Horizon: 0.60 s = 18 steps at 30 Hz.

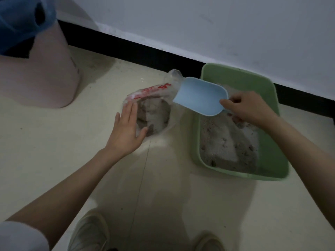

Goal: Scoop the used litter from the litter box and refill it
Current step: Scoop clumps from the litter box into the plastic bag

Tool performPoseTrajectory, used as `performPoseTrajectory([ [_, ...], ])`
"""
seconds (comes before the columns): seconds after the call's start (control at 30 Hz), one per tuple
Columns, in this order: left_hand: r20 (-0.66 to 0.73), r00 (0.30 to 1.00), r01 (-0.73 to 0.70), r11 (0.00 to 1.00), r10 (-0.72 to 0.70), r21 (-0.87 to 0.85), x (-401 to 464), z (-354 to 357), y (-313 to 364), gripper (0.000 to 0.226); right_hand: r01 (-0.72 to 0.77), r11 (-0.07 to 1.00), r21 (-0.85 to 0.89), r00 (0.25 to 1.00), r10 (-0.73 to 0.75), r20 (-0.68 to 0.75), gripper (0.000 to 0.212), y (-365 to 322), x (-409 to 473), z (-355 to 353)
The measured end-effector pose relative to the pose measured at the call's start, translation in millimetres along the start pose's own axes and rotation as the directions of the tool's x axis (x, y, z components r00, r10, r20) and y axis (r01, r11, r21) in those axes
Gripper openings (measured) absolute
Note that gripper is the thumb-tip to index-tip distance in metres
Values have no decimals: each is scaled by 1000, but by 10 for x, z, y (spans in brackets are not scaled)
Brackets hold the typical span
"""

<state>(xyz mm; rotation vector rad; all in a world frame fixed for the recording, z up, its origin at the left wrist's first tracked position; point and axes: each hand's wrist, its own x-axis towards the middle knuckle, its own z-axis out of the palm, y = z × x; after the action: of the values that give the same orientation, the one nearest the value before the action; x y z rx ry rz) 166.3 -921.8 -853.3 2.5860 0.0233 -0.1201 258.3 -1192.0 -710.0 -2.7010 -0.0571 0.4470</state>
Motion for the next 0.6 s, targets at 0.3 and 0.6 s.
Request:
performPoseTrajectory([
  [0.3, 240, 900, -389, 919, 364, 65, 212, 301, 967, 73, -373, 916, 147, 897, 397, -197, 41, 1282, -338, -167],
  [0.6, 375, 884, -397, 871, 278, 291, 305, 736, 1305, 78, -591, 801, -91, 796, 563, -223, 41, 2136, -436, -178],
])
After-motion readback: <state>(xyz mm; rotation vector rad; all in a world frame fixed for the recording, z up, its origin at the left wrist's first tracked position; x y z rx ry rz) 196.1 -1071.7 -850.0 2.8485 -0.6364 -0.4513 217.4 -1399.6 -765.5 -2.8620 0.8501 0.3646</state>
